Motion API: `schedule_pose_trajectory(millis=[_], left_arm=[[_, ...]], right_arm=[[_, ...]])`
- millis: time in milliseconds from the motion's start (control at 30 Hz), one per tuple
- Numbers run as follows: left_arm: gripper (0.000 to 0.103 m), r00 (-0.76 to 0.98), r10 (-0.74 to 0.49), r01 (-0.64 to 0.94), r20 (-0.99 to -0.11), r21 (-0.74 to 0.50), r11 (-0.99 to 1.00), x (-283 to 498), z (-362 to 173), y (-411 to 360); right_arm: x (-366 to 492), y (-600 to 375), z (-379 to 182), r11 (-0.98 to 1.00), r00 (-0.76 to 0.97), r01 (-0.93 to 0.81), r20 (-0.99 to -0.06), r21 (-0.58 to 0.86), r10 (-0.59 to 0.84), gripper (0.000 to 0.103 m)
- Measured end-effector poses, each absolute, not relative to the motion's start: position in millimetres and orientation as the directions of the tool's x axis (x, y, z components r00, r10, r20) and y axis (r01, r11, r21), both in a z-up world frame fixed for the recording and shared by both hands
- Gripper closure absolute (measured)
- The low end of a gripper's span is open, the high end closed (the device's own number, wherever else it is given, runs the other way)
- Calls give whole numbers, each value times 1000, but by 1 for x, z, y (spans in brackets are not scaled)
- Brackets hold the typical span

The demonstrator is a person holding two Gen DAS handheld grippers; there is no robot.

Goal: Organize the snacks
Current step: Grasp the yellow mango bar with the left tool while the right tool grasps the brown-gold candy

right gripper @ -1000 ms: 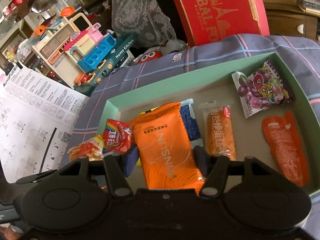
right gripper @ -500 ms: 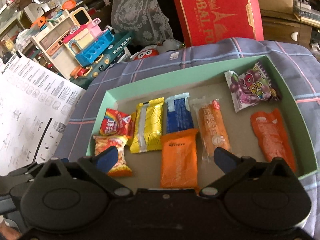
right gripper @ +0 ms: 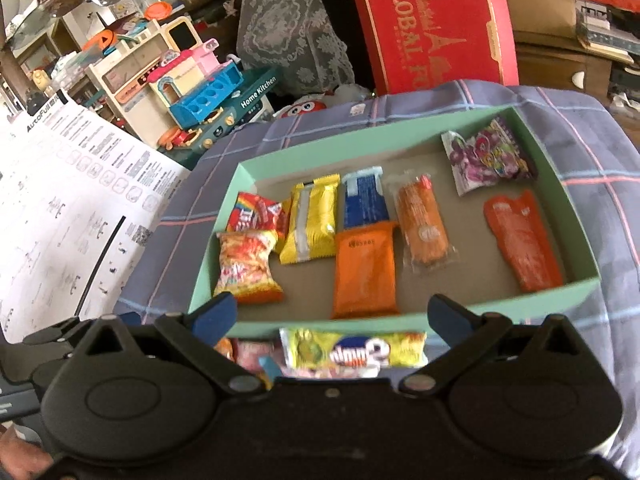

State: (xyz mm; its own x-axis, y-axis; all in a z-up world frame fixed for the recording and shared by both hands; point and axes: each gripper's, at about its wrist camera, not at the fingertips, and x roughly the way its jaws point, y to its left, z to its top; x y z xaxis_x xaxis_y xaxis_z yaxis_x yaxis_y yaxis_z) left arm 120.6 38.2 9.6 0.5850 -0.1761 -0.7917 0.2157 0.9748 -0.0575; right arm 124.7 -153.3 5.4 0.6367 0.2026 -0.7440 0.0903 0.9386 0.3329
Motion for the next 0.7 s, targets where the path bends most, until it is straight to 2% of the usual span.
schedule_pose_trajectory(millis=[267,533,600,667,700], left_arm=[[0,535,-167,244,-828,-38,969,94,-24,44],[2,503,-183,336,-845,-5,942,85,-50,29],[7,493,-191,357,-849,-2,934,86,-55,25],[11,487,-193,375,-852,4,927,88,-59,22],[14,487,-193,382,-852,9,924,89,-60,21]], right_arm=[[95,-158,-19,936,600,124,-776,328,192,0],[74,-163,-58,916,566,191,-802,352,191,0],[69,-163,-65,918,562,198,-807,344,181,9],[67,-165,-71,922,554,209,-816,327,164,24],[67,-166,-74,922,551,218,-820,319,154,27]])
